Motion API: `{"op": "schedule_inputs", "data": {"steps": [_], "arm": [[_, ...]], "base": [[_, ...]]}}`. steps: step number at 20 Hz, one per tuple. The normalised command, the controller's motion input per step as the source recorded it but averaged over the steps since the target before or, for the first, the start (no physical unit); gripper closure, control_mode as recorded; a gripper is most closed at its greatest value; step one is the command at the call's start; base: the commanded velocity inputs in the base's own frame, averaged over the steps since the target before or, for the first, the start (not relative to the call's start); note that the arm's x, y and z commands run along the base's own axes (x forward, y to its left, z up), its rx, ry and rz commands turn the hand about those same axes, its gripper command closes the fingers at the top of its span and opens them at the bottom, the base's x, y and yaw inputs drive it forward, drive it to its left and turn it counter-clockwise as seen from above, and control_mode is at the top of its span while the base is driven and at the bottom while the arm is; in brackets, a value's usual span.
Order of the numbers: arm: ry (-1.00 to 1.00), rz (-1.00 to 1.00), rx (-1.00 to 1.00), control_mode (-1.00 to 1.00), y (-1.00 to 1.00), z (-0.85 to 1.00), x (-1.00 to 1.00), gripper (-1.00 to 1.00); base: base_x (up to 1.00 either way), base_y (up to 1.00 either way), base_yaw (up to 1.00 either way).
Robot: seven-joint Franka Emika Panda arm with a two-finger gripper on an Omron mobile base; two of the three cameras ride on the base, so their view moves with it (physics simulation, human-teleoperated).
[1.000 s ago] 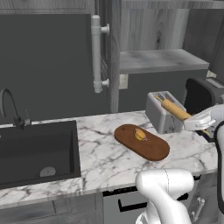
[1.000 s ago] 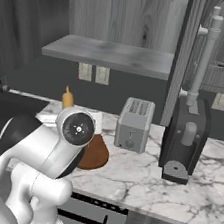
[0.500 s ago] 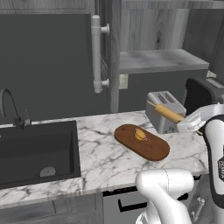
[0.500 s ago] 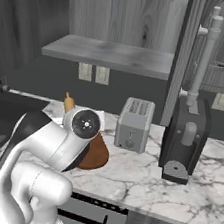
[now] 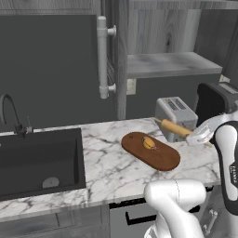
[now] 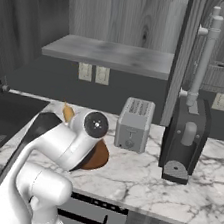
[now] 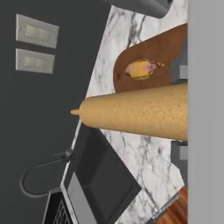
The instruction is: Open the cabinet, retrieve the rolling pin, and place it next to the meat on the cutting board to prepare for tenderizing.
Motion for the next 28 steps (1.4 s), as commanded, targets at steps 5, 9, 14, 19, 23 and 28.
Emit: {"op": "schedule_inputs", "data": {"steps": [5, 9, 14, 19, 23, 28], "arm": [[0.07, 0.08, -0.01, -1.00, -0.04, -0.37, 0.00, 1.00], [0.04, 0.08, -0.05, -1.00, -0.01, -0.31, 0.00, 1.00], [0.00, 0.08, -0.09, -1.00, -0.03, -0.24, 0.01, 1.00], [0.00, 0.09, -0.11, -1.00, -0.03, -0.17, 0.02, 1.00], [0.00, 0.09, -0.10, -1.00, 0.00, -0.16, 0.09, 1.00], [0.00, 0.11, -0.08, -1.00, -0.01, -0.19, 0.14, 1.00]], "base": [[0.00, 0.00, 0.00], [0.00, 0.00, 0.00], [0.00, 0.00, 0.00], [0.00, 0.00, 0.00], [0.00, 0.00, 0.00], [0.00, 0.00, 0.00]]}}
